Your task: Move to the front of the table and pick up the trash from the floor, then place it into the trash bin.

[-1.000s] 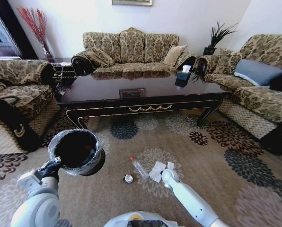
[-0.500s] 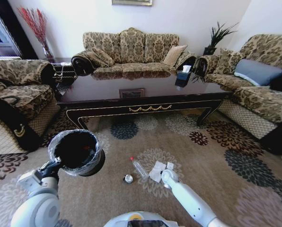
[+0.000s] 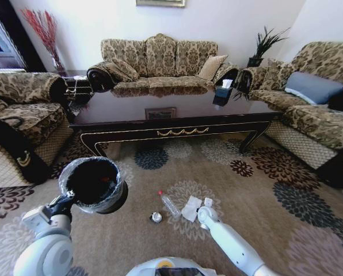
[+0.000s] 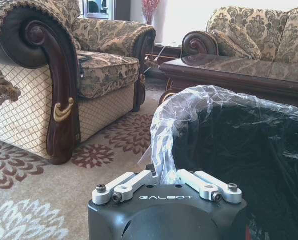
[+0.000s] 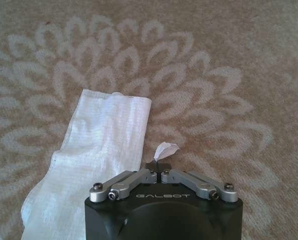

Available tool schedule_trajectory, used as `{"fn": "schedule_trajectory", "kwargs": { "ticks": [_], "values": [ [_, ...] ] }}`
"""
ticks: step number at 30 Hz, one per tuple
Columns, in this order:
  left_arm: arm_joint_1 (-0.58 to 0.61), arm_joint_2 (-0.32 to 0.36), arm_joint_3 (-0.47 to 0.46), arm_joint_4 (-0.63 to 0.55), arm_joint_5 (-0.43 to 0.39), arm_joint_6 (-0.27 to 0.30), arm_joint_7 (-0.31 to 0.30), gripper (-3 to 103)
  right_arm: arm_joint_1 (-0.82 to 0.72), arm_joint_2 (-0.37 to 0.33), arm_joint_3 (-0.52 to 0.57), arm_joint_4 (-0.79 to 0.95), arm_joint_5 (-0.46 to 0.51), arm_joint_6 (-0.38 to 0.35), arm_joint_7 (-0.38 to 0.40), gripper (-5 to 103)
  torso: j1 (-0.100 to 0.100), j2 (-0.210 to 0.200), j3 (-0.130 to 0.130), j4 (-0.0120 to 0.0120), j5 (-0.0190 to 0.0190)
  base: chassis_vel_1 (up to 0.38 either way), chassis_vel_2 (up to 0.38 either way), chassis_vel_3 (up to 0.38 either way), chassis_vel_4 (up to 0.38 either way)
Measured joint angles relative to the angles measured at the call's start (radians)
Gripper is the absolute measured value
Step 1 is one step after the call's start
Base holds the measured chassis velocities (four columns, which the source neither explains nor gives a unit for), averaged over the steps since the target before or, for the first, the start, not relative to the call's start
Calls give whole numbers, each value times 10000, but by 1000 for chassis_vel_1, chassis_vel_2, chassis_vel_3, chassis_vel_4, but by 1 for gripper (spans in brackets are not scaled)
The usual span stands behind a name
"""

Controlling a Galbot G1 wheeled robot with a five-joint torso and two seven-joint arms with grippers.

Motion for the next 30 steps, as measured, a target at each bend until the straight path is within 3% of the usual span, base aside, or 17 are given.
{"fn": "schedule_trajectory", "kwargs": {
  "ticks": [9, 15, 20, 23, 24, 29, 30],
  "values": [
    [6, 17, -12, 17, 12, 0, 0, 3, -114, -69, 9, 126, -163, 47, -76, 0, 0, 0, 0, 0, 1, 0, 0, 0, 0],
    [25, 17, 66, 93, 74, 0, 17, 3, -492, -634, 291, 1205, -228, 344, -440, 0, 0, 0, 0, 0, 1, 0, 0, 0, 0],
    [41, -51, 232, 279, 162, -44, 53, 3, -804, -1449, 482, 2681, -631, 1249, -1514, 0, 0, 0, 0, -1, 0, 0, 0, 0, 0],
    [-13, -76, 371, 492, 154, -53, 62, 3, -741, -2410, 317, 3923, -906, 2491, -3047, 0, 0, 0, 0, -1, 0, 0, 0, 0, 0],
    [-13, -76, 371, 492, 154, -53, 62, 3, -741, -2410, 317, 3923, -906, 2491, -3047, 0, 0, 0, 0, -1, 0, 0, 0, 0, 0],
    [-225, -68, 543, 713, 170, 4, 121, 3, 359, -3814, -424, 5127, -1055, 5857, -7172, 0, 0, 1, 0, -1, -1, 0, 0, 0, 0],
    [-225, -68, 543, 713, 170, 4, 121, 3, 359, -3814, -424, 5127, -1055, 5857, -7172, 0, 0, 1, 0, -1, -1, 0, 0, 0, 0]
  ]
}}
